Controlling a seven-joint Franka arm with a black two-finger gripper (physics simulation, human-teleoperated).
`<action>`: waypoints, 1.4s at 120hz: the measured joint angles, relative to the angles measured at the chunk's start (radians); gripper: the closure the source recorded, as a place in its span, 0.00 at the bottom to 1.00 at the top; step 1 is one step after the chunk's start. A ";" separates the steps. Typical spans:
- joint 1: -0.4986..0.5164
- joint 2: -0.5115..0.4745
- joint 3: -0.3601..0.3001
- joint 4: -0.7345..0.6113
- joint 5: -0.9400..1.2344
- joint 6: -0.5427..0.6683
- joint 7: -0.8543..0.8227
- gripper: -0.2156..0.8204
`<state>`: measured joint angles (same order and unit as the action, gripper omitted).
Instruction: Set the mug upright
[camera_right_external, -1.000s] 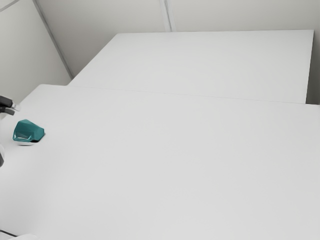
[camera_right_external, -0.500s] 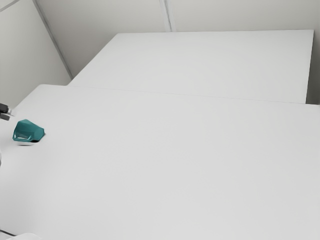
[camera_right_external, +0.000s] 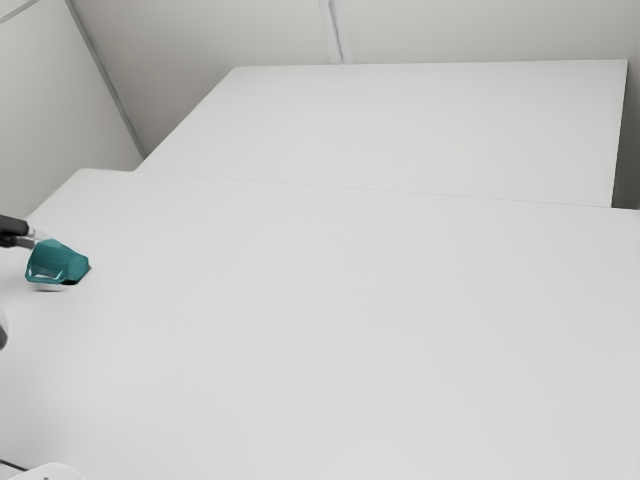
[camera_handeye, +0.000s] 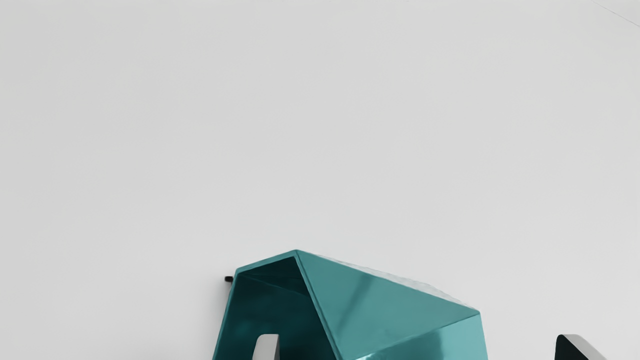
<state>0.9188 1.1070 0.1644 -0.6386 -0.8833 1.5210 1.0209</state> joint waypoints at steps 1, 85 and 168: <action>0.000 0.000 -0.002 0.000 -0.001 0.000 0.000 0.21; 0.000 0.001 -0.010 -0.055 -0.009 -0.021 -0.002 0.71; -0.018 -0.251 -0.072 -0.239 0.022 -0.159 -0.040 0.96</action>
<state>0.9010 0.8558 0.0921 -0.8774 -0.8614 1.3622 0.9807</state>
